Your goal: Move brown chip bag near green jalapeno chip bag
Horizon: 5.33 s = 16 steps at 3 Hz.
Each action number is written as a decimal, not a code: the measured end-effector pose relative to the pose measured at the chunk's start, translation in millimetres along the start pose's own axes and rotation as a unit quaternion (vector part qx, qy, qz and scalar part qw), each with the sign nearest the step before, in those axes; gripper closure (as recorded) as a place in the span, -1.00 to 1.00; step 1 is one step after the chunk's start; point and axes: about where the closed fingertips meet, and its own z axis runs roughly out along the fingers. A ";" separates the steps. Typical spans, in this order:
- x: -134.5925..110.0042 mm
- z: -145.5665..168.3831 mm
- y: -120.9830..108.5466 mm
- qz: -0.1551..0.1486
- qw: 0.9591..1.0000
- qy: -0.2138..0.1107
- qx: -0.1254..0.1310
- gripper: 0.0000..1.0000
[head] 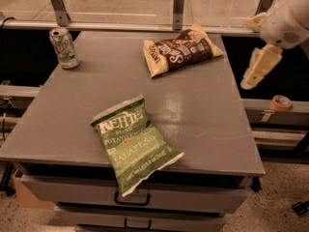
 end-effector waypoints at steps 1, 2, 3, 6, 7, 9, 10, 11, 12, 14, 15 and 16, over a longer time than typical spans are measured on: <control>0.2 54.7 -55.8 0.007 0.999 -0.046 0.011 -1.00; -9.6 106.7 -95.7 0.030 0.996 -0.086 0.018 -1.00; -20.3 151.8 -122.2 0.065 0.992 -0.107 0.023 -1.00; -22.9 210.3 -142.8 0.132 0.987 -0.094 0.012 -0.20; -24.2 207.6 -143.9 0.132 0.987 -0.094 0.012 0.27; -24.9 206.1 -144.3 0.132 0.987 -0.094 0.012 1.00; -25.7 204.4 -145.0 0.132 0.987 -0.094 0.012 1.00; -25.8 204.2 -145.1 0.132 0.987 -0.094 0.012 1.00; -26.6 202.5 -145.7 0.132 0.987 -0.094 0.012 1.00; -26.7 202.6 -145.7 0.132 0.987 -0.094 0.011 0.63; -26.9 202.3 -145.8 0.132 0.987 -0.094 0.011 0.16; -27.1 201.9 -145.9 0.132 0.987 -0.094 0.011 -0.28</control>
Offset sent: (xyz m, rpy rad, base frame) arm 0.2124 0.0420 -0.0708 0.3041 -0.0694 -0.0442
